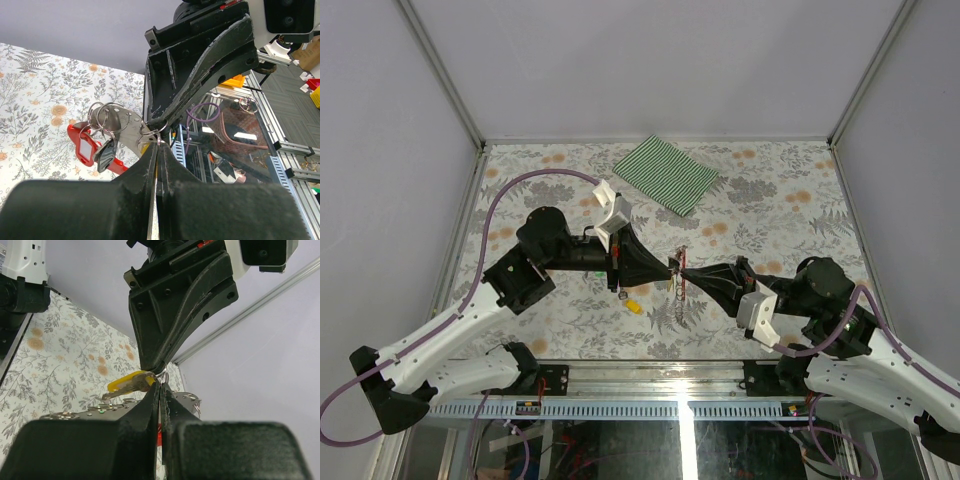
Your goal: Put the keys on the keyring
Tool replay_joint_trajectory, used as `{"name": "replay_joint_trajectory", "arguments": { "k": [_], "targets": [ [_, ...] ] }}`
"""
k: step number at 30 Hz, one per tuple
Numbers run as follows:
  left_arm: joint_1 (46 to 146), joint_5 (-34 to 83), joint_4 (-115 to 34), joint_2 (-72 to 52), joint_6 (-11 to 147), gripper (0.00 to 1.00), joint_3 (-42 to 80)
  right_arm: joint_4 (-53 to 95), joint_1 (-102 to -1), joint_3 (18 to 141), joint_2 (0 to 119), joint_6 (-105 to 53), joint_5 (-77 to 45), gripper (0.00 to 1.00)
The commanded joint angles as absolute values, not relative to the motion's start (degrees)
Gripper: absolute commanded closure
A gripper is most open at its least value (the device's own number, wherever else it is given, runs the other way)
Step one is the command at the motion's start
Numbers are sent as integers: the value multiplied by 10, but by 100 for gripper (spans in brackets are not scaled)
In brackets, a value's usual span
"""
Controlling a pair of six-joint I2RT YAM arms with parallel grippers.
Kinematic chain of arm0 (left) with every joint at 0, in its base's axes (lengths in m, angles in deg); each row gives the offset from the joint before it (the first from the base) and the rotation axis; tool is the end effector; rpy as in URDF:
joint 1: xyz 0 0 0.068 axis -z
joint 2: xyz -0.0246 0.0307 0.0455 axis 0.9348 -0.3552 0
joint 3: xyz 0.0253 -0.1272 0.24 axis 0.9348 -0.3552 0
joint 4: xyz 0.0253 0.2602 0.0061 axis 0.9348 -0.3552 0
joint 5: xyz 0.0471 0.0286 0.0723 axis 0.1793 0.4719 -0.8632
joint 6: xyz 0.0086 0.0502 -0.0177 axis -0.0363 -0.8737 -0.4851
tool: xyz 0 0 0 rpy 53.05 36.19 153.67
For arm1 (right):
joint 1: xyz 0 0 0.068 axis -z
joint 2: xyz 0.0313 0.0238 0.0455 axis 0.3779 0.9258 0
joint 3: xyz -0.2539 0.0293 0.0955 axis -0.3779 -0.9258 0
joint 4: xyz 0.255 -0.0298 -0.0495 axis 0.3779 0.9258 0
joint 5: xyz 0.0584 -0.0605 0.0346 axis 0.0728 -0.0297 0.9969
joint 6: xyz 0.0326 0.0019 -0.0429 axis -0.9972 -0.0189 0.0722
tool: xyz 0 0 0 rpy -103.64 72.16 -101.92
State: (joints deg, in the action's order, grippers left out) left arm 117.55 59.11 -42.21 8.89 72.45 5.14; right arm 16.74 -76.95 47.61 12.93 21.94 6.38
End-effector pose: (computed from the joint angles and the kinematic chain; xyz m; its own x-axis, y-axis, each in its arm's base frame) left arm 0.1263 -0.1786 0.4044 -0.2473 -0.0202 -0.9687 0.9686 -0.0311 -0.2466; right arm 0.0637 0.1204 0.3862 0.7500 0.0710 -0.6577 -0.6560 0.2072 -0.7257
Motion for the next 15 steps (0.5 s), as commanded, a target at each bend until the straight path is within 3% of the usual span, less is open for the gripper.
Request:
{"name": "replay_joint_trajectory", "arguments": {
  "k": [1,15],
  "targets": [
    [1179,591,-379,98,723,100,66,146,-773,494,132,210,75,100],
    [1180,567,-394,96,720,100,63,155,-772,503,132,203,93,100]
  ]
}}
